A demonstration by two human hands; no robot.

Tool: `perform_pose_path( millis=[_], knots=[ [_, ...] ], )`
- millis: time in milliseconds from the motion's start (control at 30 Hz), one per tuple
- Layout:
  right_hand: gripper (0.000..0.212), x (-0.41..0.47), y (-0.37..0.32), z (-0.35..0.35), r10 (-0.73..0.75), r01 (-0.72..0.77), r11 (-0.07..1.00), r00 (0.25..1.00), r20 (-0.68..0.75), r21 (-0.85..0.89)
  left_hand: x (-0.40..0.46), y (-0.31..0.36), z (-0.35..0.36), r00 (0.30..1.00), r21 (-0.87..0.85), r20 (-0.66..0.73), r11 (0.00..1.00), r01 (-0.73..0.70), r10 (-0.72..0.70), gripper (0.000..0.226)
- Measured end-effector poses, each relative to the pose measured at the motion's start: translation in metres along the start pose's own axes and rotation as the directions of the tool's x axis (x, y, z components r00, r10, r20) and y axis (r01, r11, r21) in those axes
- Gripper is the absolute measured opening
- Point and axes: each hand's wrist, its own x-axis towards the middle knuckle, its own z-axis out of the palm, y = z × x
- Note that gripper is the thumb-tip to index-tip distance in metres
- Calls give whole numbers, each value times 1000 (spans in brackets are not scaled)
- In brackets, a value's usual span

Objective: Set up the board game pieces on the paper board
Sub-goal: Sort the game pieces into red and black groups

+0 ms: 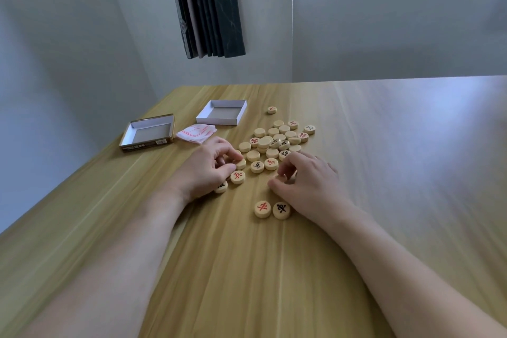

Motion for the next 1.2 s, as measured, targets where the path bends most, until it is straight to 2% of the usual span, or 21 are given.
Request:
perform_pose_path(
  millis=[133,300,467,533,667,767,833,933,1100,1200],
  knots=[
    [14,0,-1,0,8,-8,1000,1000,-7,5,2,-3,2,1000,22,-5,1000,-5,5,13],
    [28,-1,-5,-1,-50,50,997,999,11,-50,2,-1,5,999,75,-23,997,-28,29,8],
    [22,2,0,2,10,-10,997,1000,5,-81,5,1,7,1000,51,-16,999,-9,9,19],
    [16,4,0,3,17,-17,999,1000,-5,-36,4,3,8,1000,47,-3,999,-26,26,14],
    [16,5,2,-7,121,-94,969,987,-107,227,1,2,9,999,37,-29,999,-36,37,12],
    [25,7,12,-16,139,-116,981,980,-142,155,1,0,9,995,43,-75,998,-55,59,9],
    [33,8,14,-18,129,-123,990,986,-103,62,2,0,10,995,57,-73,996,-62,66,8],
    [41,5,12,-15,54,-53,996,998,17,-66,2,-2,13,994,121,-53,989,-89,96,10],
    [42,5,12,-18,42,-39,999,993,109,-32,-2,8,25,986,125,21,978,-165,164,10],
    [42,4,11,-19,-3,11,998,992,126,-60,-1,11,29,981,125,29,973,-196,193,21]
  ],
)
